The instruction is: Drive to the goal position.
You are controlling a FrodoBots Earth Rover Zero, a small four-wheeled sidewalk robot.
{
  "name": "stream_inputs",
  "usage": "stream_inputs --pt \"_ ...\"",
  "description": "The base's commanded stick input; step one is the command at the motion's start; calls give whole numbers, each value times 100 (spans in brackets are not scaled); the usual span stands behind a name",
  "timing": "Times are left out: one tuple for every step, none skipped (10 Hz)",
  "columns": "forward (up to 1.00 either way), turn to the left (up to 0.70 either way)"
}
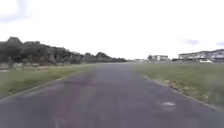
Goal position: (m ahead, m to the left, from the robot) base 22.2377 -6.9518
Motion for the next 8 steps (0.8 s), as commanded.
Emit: stream_inputs --pt "70 0" --pt "70 0" --pt "70 0" --pt "70 0" --pt "70 0" --pt "70 0" --pt "70 0" --pt "70 0"
